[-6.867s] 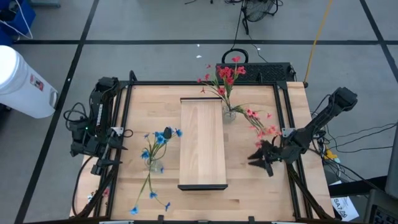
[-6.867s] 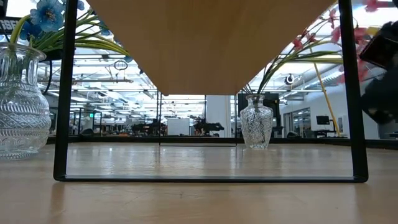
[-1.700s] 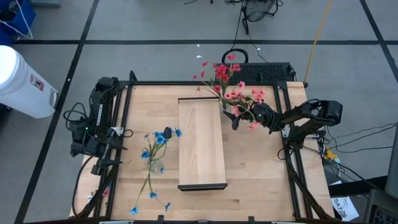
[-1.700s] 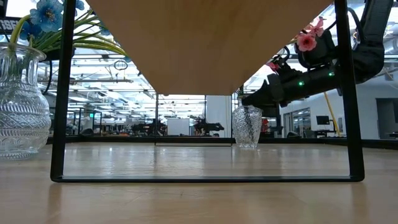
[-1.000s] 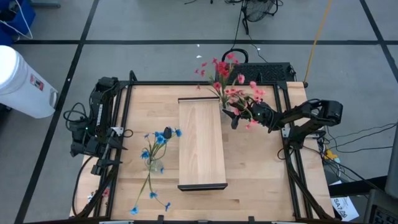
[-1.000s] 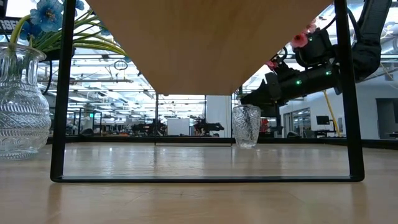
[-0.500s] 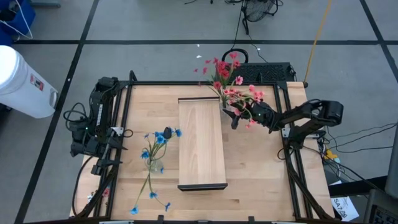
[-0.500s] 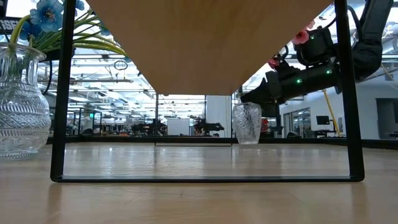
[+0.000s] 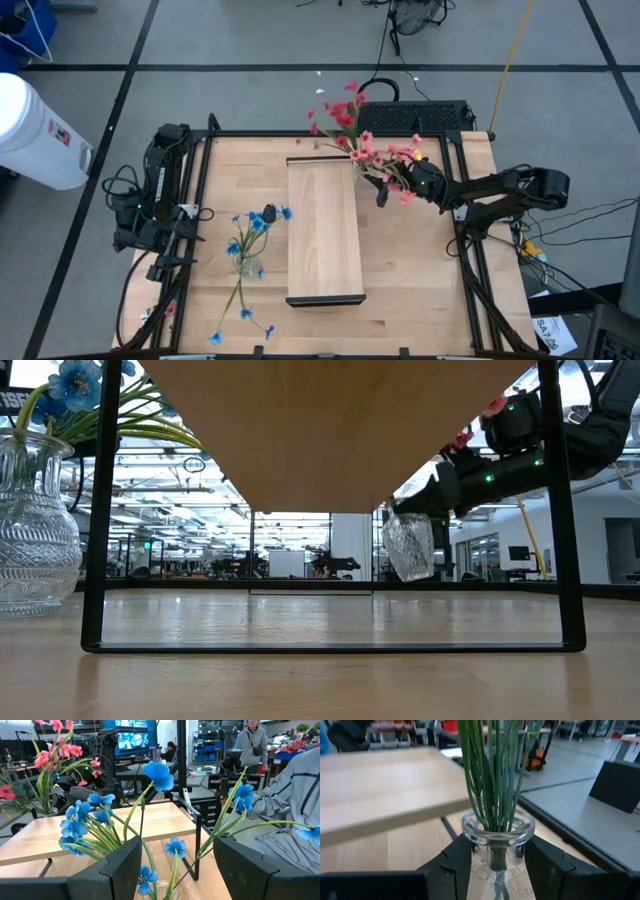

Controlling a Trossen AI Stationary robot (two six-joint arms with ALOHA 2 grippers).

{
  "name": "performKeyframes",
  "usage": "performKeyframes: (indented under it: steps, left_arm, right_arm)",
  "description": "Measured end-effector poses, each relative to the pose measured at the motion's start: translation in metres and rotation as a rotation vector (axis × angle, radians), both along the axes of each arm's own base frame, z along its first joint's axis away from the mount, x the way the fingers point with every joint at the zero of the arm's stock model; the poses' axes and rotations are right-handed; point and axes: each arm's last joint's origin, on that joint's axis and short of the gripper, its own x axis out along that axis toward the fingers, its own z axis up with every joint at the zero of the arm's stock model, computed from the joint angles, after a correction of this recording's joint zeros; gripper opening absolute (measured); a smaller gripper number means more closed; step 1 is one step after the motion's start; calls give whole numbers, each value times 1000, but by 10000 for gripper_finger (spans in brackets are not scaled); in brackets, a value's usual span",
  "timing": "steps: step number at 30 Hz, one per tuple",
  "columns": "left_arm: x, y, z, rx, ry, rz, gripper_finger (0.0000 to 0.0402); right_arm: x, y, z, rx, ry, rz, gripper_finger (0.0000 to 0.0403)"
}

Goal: Pick and place flowers into a vace then onto a shelf
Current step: Put the right transparent vase on the shelf

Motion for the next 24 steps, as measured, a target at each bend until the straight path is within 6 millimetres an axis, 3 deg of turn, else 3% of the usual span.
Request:
performKeyframes:
  steps: [24]
  left_arm:
    - [0,0,0,0,0,0,250]
  right_arm:
    - [-23,20,61,-61,-275,57,142]
